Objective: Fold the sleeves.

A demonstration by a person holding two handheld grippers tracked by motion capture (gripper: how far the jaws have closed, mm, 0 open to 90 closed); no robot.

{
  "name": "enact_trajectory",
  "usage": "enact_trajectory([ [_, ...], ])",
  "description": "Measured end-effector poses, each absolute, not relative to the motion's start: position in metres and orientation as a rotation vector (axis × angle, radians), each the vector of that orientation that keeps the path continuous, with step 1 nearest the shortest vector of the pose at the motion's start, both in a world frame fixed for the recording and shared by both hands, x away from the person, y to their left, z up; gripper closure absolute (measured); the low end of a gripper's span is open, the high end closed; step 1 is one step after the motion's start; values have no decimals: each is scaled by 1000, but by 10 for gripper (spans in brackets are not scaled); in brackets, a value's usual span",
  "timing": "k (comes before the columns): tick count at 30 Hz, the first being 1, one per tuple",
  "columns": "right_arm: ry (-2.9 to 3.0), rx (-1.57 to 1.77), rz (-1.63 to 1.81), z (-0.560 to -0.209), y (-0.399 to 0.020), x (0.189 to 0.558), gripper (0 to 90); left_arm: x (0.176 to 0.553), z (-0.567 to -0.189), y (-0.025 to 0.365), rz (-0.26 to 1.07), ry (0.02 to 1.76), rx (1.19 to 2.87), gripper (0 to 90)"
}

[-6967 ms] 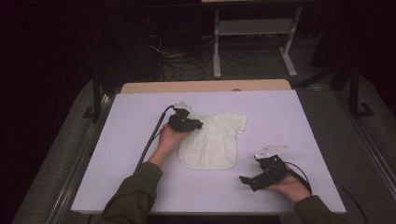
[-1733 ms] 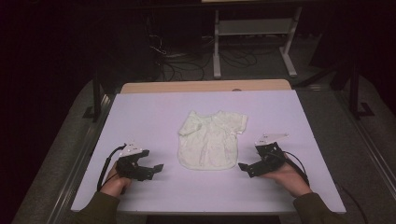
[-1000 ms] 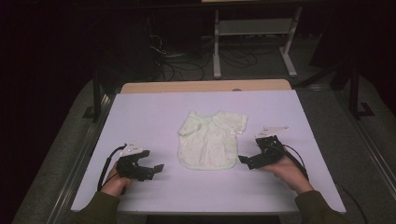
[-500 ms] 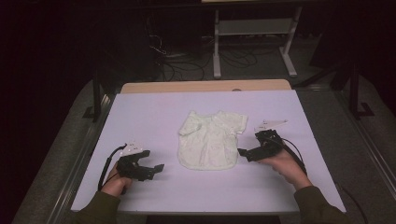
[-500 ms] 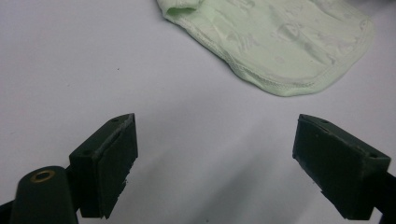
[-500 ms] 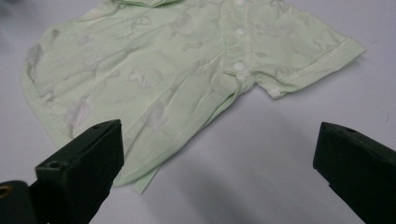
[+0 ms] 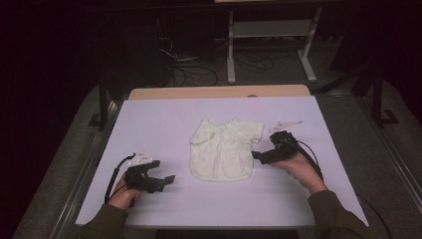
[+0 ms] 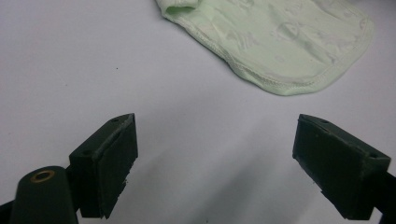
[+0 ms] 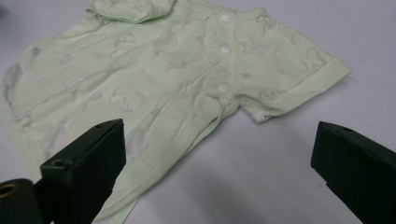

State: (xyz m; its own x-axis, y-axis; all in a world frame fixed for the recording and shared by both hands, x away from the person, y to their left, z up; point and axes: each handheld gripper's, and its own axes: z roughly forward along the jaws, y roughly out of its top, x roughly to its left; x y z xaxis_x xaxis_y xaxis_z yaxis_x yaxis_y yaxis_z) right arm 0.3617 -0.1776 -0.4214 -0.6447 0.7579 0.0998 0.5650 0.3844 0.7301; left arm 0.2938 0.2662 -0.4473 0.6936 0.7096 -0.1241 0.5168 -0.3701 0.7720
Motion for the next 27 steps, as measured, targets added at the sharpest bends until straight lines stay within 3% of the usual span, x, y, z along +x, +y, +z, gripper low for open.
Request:
enact_trajectory([
  [27,2361,1207,1118,-422,-174,400,114,294,-448,266,282,934,2056,138],
])
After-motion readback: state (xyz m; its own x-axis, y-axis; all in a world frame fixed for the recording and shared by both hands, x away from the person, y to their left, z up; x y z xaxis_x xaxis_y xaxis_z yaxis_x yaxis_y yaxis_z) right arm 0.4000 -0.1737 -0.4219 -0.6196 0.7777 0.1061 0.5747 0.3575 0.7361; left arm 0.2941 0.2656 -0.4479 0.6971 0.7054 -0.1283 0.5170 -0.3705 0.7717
